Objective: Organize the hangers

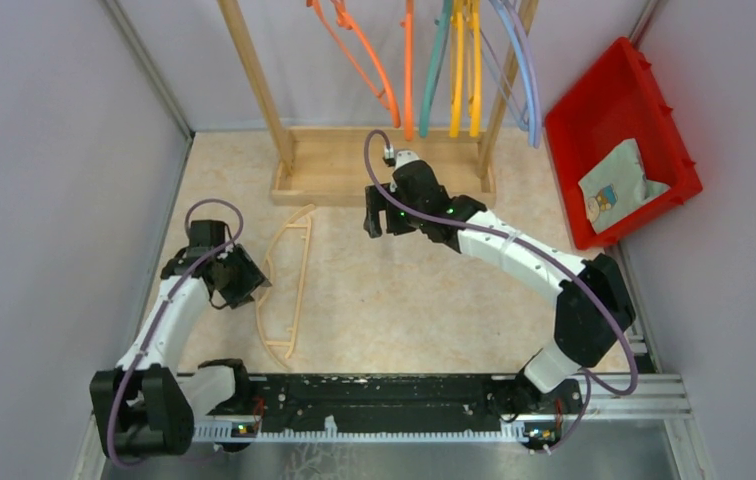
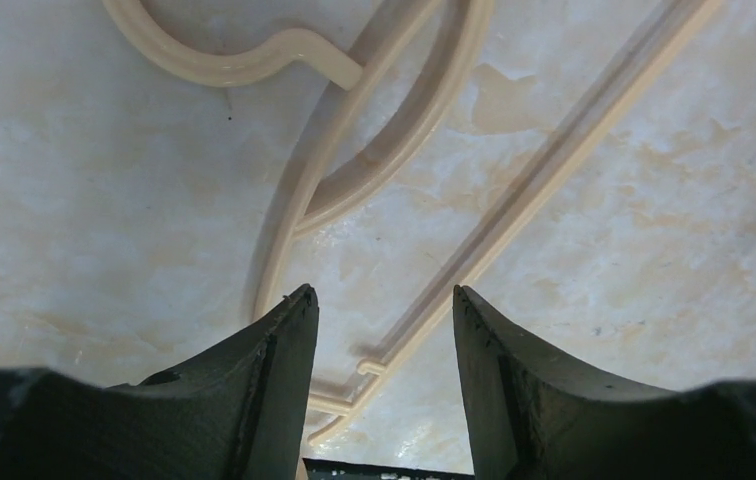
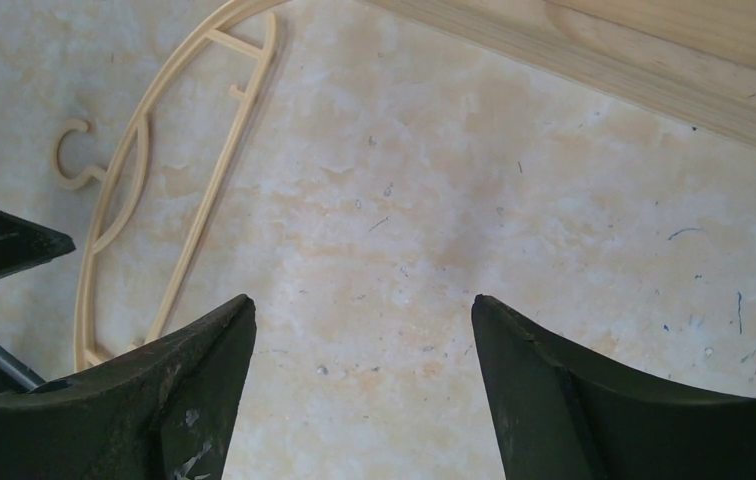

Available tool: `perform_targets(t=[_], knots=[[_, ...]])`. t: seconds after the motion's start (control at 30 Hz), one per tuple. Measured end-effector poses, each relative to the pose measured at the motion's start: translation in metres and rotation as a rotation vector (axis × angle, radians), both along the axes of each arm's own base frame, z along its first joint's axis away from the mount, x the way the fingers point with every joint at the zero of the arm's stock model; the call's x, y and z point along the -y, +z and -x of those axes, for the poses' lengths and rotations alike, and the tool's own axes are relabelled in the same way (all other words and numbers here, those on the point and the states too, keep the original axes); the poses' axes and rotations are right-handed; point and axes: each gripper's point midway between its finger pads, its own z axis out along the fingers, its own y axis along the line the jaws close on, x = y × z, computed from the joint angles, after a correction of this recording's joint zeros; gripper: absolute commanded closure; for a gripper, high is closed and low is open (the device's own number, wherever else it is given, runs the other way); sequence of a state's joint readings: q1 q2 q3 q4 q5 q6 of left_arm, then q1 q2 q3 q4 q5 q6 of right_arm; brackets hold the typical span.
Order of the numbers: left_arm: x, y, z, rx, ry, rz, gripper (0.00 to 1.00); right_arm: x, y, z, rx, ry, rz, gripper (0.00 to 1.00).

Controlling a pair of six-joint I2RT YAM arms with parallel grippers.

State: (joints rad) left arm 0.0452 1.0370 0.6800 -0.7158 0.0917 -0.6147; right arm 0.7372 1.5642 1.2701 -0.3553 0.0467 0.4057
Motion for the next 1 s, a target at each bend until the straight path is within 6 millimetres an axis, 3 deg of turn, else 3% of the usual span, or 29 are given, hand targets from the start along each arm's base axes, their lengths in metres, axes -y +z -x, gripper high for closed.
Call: perform_targets(t=[0.27,0.53,0.6,0.77,1.0], knots=[[-0.015,-0.037,0.0,-0.154,0.017,-0.085,0.42,0.022,0.015,-0.01,0.032,-0.025,-0.038,0.21],[-0.023,-0.052,-0.007,-0.179,-0.012,-0.153,0.42,0.04,0.016,-0.014,0.031,-0.055,-0.048,0.21],[-0.023,-0.057,-0.008,-0.187,-0.025,-0.164,0.45,0.043,0.015,-0.015,0.026,-0.06,-0.046,0.21],[-0.021,-0.061,-0.015,-0.173,-0.063,-0.164,0.65,0.045,0.015,-0.016,0.016,-0.067,-0.055,0.21],[-0.025,-0.063,-0.027,-0.146,-0.091,-0.196,0.76,0.046,0.015,-0.017,0.008,-0.073,-0.064,0.22]])
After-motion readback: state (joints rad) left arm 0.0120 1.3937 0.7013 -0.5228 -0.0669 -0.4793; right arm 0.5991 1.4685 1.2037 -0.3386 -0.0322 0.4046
